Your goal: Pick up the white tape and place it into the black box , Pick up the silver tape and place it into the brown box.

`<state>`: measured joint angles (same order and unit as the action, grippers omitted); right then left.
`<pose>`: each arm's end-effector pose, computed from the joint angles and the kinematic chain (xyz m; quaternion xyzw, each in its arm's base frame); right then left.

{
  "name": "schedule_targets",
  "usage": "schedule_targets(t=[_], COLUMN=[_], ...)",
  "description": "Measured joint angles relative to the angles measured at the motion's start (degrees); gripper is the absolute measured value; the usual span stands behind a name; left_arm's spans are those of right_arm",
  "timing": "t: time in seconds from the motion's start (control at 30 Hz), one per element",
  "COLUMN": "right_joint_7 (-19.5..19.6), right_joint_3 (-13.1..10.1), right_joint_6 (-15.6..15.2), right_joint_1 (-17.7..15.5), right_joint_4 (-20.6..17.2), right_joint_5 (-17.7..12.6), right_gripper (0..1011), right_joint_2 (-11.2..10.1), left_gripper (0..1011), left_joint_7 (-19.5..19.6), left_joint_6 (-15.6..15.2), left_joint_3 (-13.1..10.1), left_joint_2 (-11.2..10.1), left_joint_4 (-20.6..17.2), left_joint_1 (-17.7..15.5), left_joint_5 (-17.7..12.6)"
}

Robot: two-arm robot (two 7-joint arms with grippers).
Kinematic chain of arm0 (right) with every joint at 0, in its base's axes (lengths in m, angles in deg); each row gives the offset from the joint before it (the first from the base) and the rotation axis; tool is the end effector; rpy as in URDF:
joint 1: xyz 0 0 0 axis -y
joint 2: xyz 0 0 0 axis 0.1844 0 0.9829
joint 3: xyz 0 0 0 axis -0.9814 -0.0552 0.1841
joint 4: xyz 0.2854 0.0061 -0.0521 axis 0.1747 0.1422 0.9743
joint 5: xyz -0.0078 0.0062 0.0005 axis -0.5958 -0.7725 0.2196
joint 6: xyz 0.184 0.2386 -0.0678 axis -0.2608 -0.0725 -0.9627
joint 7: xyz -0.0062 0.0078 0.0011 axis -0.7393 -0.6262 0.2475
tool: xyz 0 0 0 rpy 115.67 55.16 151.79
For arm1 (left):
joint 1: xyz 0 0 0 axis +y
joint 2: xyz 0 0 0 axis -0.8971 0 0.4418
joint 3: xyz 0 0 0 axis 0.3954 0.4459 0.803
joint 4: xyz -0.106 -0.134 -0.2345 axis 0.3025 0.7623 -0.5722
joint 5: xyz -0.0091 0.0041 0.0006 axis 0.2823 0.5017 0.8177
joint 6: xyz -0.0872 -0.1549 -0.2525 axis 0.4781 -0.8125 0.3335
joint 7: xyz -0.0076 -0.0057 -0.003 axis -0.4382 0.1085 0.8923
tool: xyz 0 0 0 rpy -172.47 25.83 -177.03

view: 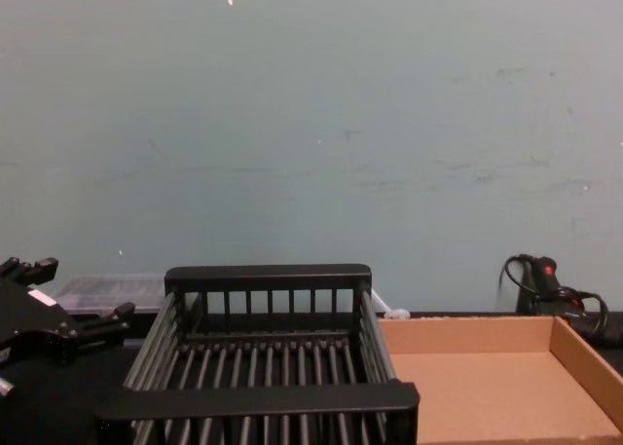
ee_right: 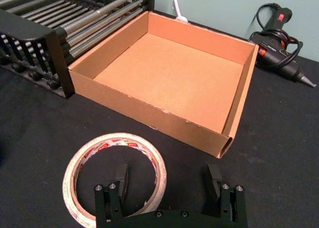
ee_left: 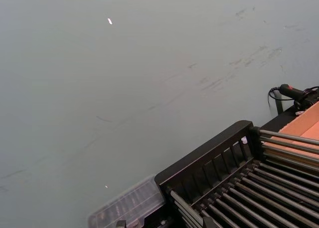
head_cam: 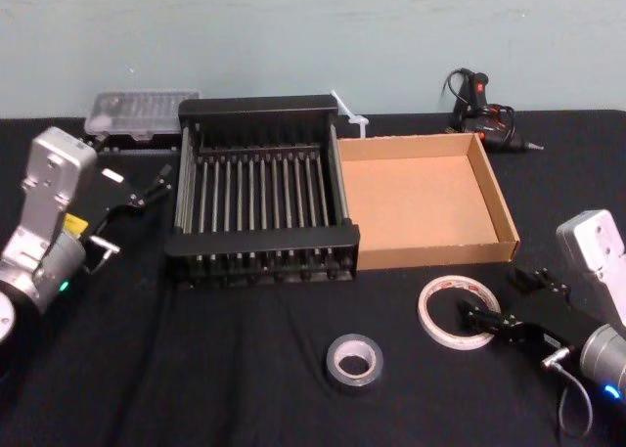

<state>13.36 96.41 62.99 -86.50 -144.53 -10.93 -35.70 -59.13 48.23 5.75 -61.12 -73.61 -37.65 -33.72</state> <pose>0.2813 -0.0731 -0.3070 -0.2248 0.0662 -0.5040 0.8313 0.3581 0.0827 -0.3023 0.1415 -0.1324 0.5800 0.7913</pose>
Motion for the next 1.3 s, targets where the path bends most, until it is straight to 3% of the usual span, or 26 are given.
schedule_targets(t=[0.83,1.3], right_joint_7=[-2.1,-2.0], right_joint_3=[-1.9,-1.9], right_joint_6=[-0.6,-0.6], right_joint_1=[0.1,0.1], right_joint_4=[1.6,1.5], right_joint_5=[2.9,2.8], right_gripper=[1002,1003], right_joint_2=[2.7,2.6], left_gripper=[1002,1001], left_joint_7=[0.0,0.0], left_joint_6=[0.0,0.0], left_joint_3=[0.0,0.0], left_joint_2=[0.0,0.0], left_joint_4=[0.0,0.0], left_joint_1=[0.0,0.0], left_joint_5=[0.0,0.0])
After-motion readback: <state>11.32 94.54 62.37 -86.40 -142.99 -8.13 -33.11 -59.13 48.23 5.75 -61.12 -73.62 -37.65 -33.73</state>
